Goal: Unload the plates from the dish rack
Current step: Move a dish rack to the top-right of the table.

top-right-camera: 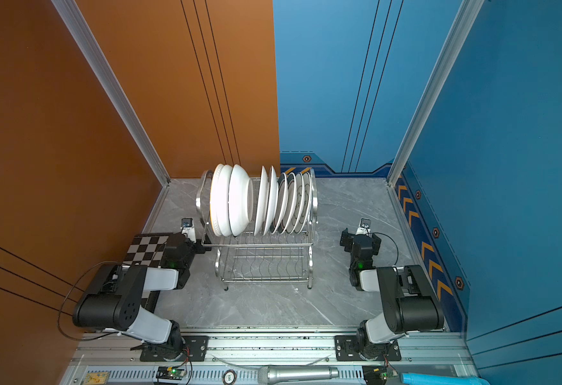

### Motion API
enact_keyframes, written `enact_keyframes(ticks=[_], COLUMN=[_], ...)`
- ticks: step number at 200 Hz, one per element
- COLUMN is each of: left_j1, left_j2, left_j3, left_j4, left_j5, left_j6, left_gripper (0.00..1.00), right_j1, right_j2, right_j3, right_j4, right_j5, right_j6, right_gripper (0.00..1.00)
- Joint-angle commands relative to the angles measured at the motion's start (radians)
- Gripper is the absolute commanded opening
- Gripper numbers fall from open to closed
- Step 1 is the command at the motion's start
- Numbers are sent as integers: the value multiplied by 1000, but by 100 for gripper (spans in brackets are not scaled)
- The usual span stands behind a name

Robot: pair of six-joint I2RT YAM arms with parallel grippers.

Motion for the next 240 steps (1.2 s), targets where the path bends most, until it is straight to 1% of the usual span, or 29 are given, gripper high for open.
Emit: enact_keyframes(ticks=[1,18,32,51,70,91,116,134,149,182,190,213,240], left_j1=[-22,-58,-93,-107,-129,-163,-186,-205,-220,-238,-239,-239,-234], left_j2=[-74,-141,-209,-292,-342,-383,-415,-433,-452,-528,-541,-554,-553], left_j3=[8,12,29,87,141,187,235,256,253,224,227,226,236], left_j4=[-45,-99,-193,-391,-554,-700,-859,-954,-990,-1070,-1131,-1168,-1223], left_j5=[-63,-122,-195,-208,-228,-239,-196,-156,-105,-120,-111,-81,-98], left_j6=[9,32,21,-35,-96,-167,-275,-344,-371,-427,-436,-464,-474], left_gripper=[98,98,98,98,98,98,98,98,98,98,98,98,98], right_j1=[13,23,21,21,21,25,48,85,125,258,287,331,349], right_j2=[-80,-163,-242,-342,-441,-520,-586,-612,-618,-609,-607,-596,-599], right_j3=[41,62,86,134,187,253,291,324,350,407,416,434,412], right_j4=[-100,-198,-303,-464,-650,-847,-980,-1086,-1165,-1347,-1380,-1434,-1427], right_j5=[14,47,63,68,74,17,-67,-93,-115,-75,-72,-89,-116], right_j6=[-15,-11,36,86,155,205,270,305,326,346,349,377,411], right_gripper=[100,100,100,100,100,100,100,100,100,100,100,100,100])
